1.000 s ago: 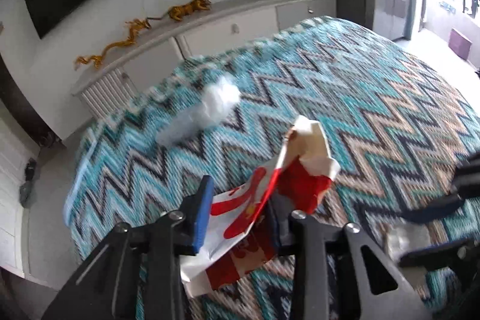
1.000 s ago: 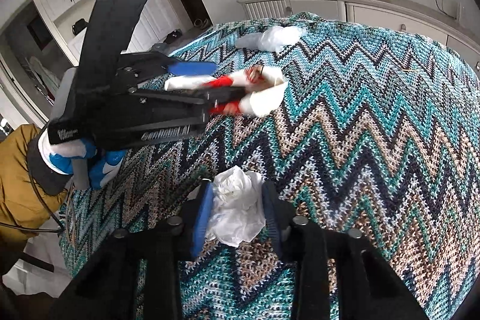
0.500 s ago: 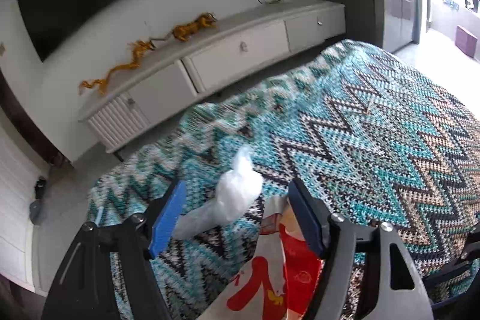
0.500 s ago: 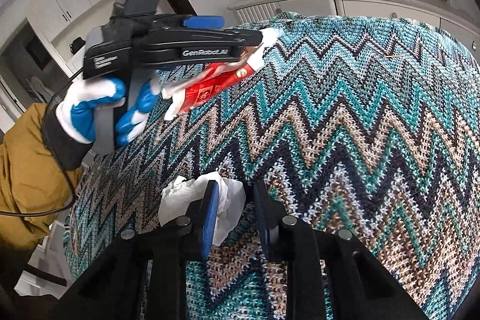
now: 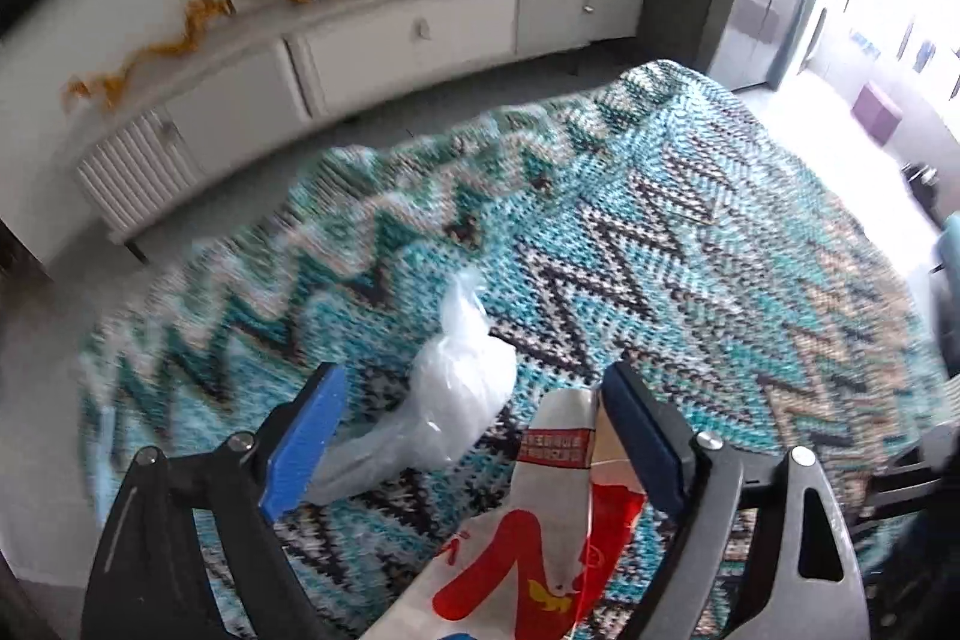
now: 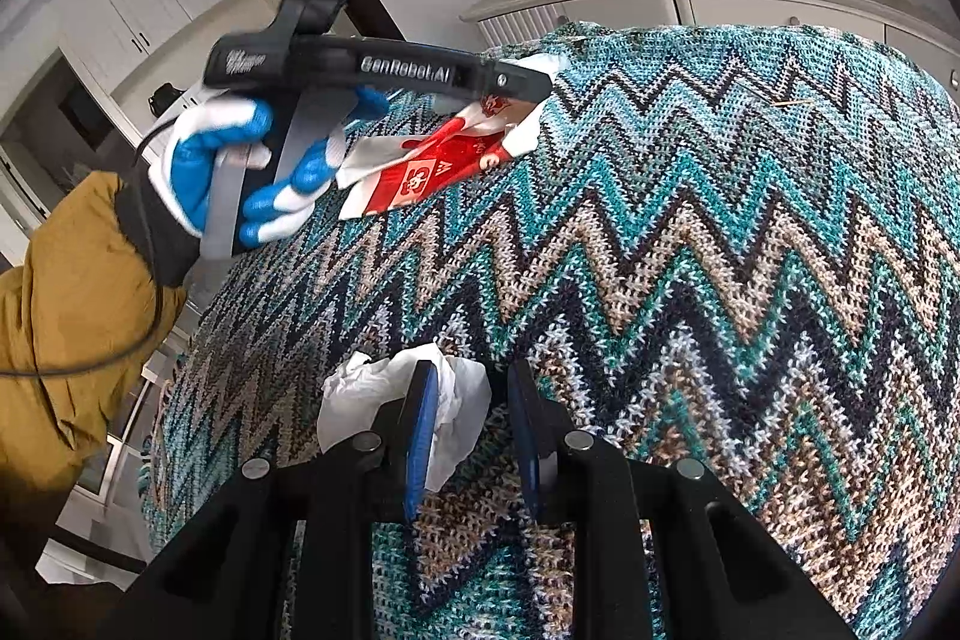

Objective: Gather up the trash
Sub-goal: 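Grasp the red-and-white cup with the left tool while the right tool grasps the white tissue, then grasp the clear plastic bag with the left tool alongside the cup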

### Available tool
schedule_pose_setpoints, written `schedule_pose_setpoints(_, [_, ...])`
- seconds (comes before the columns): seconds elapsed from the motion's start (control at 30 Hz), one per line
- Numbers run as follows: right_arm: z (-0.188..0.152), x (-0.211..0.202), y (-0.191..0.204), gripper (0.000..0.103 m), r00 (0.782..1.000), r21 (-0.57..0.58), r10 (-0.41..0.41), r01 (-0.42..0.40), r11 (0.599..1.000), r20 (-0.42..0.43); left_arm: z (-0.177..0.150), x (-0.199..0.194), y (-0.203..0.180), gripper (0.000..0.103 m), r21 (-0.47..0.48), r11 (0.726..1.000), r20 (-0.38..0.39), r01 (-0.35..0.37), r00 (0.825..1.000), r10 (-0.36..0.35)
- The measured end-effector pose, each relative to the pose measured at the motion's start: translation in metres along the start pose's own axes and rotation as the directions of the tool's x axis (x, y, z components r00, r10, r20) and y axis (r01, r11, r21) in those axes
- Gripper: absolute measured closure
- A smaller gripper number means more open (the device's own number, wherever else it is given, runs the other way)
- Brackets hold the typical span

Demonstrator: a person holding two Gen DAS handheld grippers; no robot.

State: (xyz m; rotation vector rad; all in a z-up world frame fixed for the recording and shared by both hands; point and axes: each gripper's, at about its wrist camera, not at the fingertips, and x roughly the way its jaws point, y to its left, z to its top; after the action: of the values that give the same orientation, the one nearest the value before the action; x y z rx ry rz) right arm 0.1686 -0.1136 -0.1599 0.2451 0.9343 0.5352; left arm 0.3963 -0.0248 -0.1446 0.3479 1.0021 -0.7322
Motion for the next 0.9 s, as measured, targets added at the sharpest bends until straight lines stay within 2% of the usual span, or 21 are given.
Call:
schedule_pose_setpoints(0.1, [0.000, 0.000, 0.000, 0.081, 1.000, 0.000, 0.001, -0.001, 1.000, -0.001, -0.003, 0.005, 0.007, 0.016, -0.043, 0.994, -0.040, 0.105, 0.993, -0.107])
schedule_pose_setpoints(0.2, [0.002, 0.002, -0.002, 0.081, 1.000, 0.002, 0.002, -0.002, 1.000, -0.002, -0.017, 0.004, -0.001, 0.016, -0.007, 0.989, -0.074, 0.149, 0.986, -0.149])
schedule_pose_setpoints(0.33, [0.002, 0.002, -0.002, 0.081, 1.000, 0.001, 0.000, 0.000, 1.000, -0.001, -0.031, -0.001, -0.018, 0.016, 0.054, 0.989, -0.094, 0.140, 0.986, -0.134])
schedule_pose_setpoints(0.4, [0.002, 0.002, -0.002, 0.081, 1.000, 0.001, 0.000, 0.000, 1.000, -0.001, -0.035, -0.002, -0.024, 0.017, 0.082, 0.991, -0.088, 0.102, 0.992, -0.094])
schedule_pose_setpoints(0.43, [0.002, 0.002, -0.002, 0.081, 1.000, 0.001, -0.002, 0.002, 1.000, -0.001, -0.036, -0.001, -0.026, 0.020, 0.086, 0.993, -0.092, 0.077, 0.993, -0.069])
schedule_pose_setpoints(0.5, [0.003, 0.006, -0.001, 0.081, 1.000, 0.000, -0.006, 0.006, 1.000, -0.001, -0.038, 0.001, -0.028, 0.035, 0.088, 0.996, -0.084, 0.025, 0.996, -0.017])
schedule_pose_setpoints(0.53, [0.003, 0.006, -0.001, 0.081, 1.000, -0.001, -0.007, 0.007, 1.000, -0.001, -0.039, 0.002, -0.028, 0.040, 0.079, 0.997, -0.077, 0.016, 0.997, -0.009])
schedule_pose_setpoints(0.63, [0.002, 0.007, 0.000, 0.081, 1.000, 0.000, -0.012, 0.012, 1.000, 0.000, -0.039, -0.001, -0.021, 0.047, 0.019, 1.000, -0.061, 0.014, 0.998, -0.012])
schedule_pose_setpoints(0.83, [0.002, 0.008, 0.009, 0.083, 1.000, -0.004, -0.026, 0.026, 1.000, -0.003, -0.049, -0.018, -0.014, 0.052, -0.037, 0.999, 0.002, 0.003, 1.000, -0.003])
schedule_pose_setpoints(0.9, [0.001, 0.008, 0.012, 0.088, 1.000, -0.002, -0.025, 0.025, 1.000, 0.000, -0.051, -0.026, -0.014, 0.053, -0.061, 0.998, 0.028, 0.007, 1.000, -0.006])
